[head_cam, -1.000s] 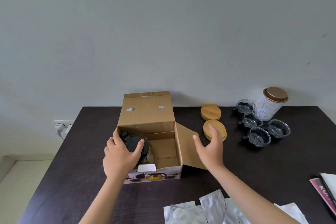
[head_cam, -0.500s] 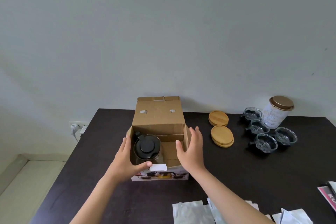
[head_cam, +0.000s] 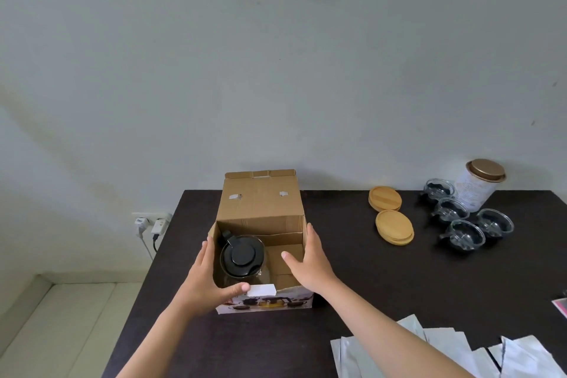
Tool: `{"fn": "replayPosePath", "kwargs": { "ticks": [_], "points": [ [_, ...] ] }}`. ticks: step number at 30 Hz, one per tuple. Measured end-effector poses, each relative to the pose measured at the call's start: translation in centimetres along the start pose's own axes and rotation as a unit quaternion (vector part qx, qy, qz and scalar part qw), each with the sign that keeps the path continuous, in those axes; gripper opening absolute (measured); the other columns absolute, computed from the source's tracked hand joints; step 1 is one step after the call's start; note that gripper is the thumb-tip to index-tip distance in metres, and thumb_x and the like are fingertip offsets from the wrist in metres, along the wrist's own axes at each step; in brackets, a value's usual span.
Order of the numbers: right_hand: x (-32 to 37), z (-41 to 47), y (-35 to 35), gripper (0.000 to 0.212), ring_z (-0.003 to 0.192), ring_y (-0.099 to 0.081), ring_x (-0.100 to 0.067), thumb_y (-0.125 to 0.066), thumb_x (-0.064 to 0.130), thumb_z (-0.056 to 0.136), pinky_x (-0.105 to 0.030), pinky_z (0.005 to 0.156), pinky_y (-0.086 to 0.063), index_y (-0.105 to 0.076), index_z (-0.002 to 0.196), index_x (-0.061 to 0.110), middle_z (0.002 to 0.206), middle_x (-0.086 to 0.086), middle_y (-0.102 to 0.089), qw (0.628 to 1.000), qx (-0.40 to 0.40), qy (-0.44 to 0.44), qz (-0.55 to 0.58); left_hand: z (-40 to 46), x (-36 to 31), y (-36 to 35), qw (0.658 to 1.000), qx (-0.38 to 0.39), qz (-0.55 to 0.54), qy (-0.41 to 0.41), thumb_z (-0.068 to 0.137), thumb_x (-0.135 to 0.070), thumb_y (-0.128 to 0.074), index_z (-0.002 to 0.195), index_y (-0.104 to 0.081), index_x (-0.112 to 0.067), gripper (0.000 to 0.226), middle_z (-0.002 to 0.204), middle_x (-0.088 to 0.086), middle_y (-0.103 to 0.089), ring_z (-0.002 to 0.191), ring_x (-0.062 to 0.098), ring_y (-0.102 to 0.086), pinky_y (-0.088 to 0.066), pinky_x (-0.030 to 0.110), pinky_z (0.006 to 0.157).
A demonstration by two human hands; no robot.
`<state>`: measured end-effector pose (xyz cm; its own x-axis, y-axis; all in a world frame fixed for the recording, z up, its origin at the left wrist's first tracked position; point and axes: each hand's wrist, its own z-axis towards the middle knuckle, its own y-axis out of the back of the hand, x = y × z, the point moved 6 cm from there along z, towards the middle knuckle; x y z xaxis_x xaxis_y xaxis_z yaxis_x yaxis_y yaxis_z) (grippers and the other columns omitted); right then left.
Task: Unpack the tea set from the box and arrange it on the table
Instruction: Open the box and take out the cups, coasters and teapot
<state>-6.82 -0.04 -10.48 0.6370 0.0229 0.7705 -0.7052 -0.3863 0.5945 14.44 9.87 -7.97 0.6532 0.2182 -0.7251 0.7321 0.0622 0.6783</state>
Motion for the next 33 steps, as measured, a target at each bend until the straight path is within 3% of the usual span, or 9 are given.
{"fn": "replayPosePath", "kwargs": {
  "ticks": [3, 5, 8, 11, 16, 22, 28, 30, 33],
  "points": [
    [1.1, -0.2, 0.0, 0.090, 0.148, -0.008, -0.023, -0.051, 0.053, 0.091, -0.040, 0.118, -0.022, 0.008, 0.152, 0.022, 0.162, -0.001, 0.005, 0.994, -0.024, 0.018, -0.105, -0.1, 0.6, 0.7, 1.000, 0.004, -0.012, -0.013, 0.048, -0.077, -0.075, 0.146, 0.016, -0.042, 0.138, 0.160, -0.007, 0.005, 0.144, 0.012, 0.014, -0.014, 0.047, 0.117],
    [3.1, -0.8, 0.4, 0.085, 0.148, -0.009, -0.024, -0.047, 0.054, 0.092, -0.040, 0.118, -0.021, 0.000, 0.153, 0.018, 0.162, -0.003, 0.000, 0.971, -0.083, 0.088, -0.207, -0.1, 0.9, 0.7, 1.000, 0.002, -0.023, -0.017, 0.048, -0.077, -0.075, 0.147, 0.014, -0.041, 0.138, 0.160, -0.007, 0.003, 0.146, 0.013, 0.011, -0.015, 0.048, 0.117],
    [7.0, -1.9, -0.5, 0.078, 0.147, -0.013, -0.020, -0.048, 0.050, 0.093, -0.035, 0.116, -0.021, -0.009, 0.153, 0.018, 0.160, -0.001, -0.012, 0.974, -0.060, 0.146, -0.161, -0.2, 1.2, 0.5, 0.999, -0.016, -0.039, -0.019, 0.046, -0.079, -0.075, 0.148, 0.011, -0.040, 0.139, 0.160, -0.006, -0.001, 0.147, 0.013, 0.007, -0.017, 0.050, 0.117],
    [9.8, -1.7, -2.9, 0.084, 0.144, -0.023, -0.019, -0.059, 0.054, 0.087, -0.036, 0.112, -0.030, -0.016, 0.151, 0.021, 0.158, 0.001, -0.020, 0.991, 0.033, 0.108, -0.078, -0.3, 1.1, 0.5, 0.997, -0.036, -0.054, -0.040, 0.047, -0.077, -0.076, 0.148, 0.009, -0.041, 0.137, 0.160, -0.007, -0.007, 0.147, 0.014, 0.004, -0.016, 0.049, 0.117],
    [11.2, -0.4, -6.1, 0.100, 0.136, -0.034, -0.025, -0.075, 0.055, 0.071, -0.042, 0.108, -0.039, -0.024, 0.148, 0.018, 0.152, -0.003, -0.028, 0.980, 0.120, 0.063, -0.146, -0.4, 1.5, 0.4, 0.996, -0.046, -0.074, -0.037, 0.047, -0.077, -0.075, 0.150, 0.003, -0.038, 0.135, 0.160, -0.004, -0.008, 0.147, 0.015, 0.002, -0.017, 0.049, 0.117],
    [11.5, 0.0, -6.1, 0.096, 0.127, -0.043, -0.023, -0.079, 0.047, 0.066, -0.038, 0.098, -0.047, -0.032, 0.144, 0.019, 0.145, -0.002, -0.037, 0.975, 0.077, 0.065, -0.199, -0.3, 1.9, 0.3, 0.995, -0.052, -0.072, -0.036, 0.047, -0.080, -0.074, 0.150, 0.000, -0.034, 0.135, 0.159, -0.006, -0.012, 0.146, 0.016, -0.003, -0.020, 0.050, 0.117],
    [14.5, -1.0, 0.8, 0.075, 0.105, -0.058, -0.015, -0.081, 0.049, 0.054, -0.038, 0.086, -0.054, -0.058, 0.120, 0.025, 0.116, 0.007, -0.060, 0.986, 0.063, 0.078, -0.132, -0.4, 1.9, 0.5, 0.995, -0.049, -0.082, -0.033, 0.046, -0.080, -0.073, 0.149, 0.005, -0.039, 0.136, 0.159, -0.011, -0.005, 0.146, 0.014, 0.001, -0.019, 0.047, 0.116],
    [15.4, -1.3, 4.5, 0.083, 0.107, -0.060, -0.012, -0.082, 0.051, 0.049, -0.038, 0.092, -0.053, -0.059, 0.124, 0.024, 0.118, 0.009, -0.062, 0.992, 0.043, 0.080, -0.090, -0.5, 1.9, 0.4, 0.994, -0.050, -0.092, -0.032, 0.047, -0.080, -0.074, 0.149, 0.005, -0.040, 0.135, 0.159, -0.011, -0.004, 0.146, 0.014, 0.000, -0.020, 0.047, 0.115],
    [15.8, -1.6, 10.3, 0.079, 0.112, -0.056, -0.014, -0.086, 0.031, 0.061, -0.031, 0.095, -0.048, -0.053, 0.132, 0.016, 0.119, 0.007, -0.057, 0.997, -0.025, 0.070, -0.032, -0.6, 1.8, 0.4, 0.993, -0.054, -0.103, -0.026, 0.046, -0.079, -0.074, 0.149, 0.003, -0.042, 0.133, 0.159, -0.012, -0.003, 0.145, 0.016, -0.004, -0.023, 0.049, 0.113]
  ]
}}
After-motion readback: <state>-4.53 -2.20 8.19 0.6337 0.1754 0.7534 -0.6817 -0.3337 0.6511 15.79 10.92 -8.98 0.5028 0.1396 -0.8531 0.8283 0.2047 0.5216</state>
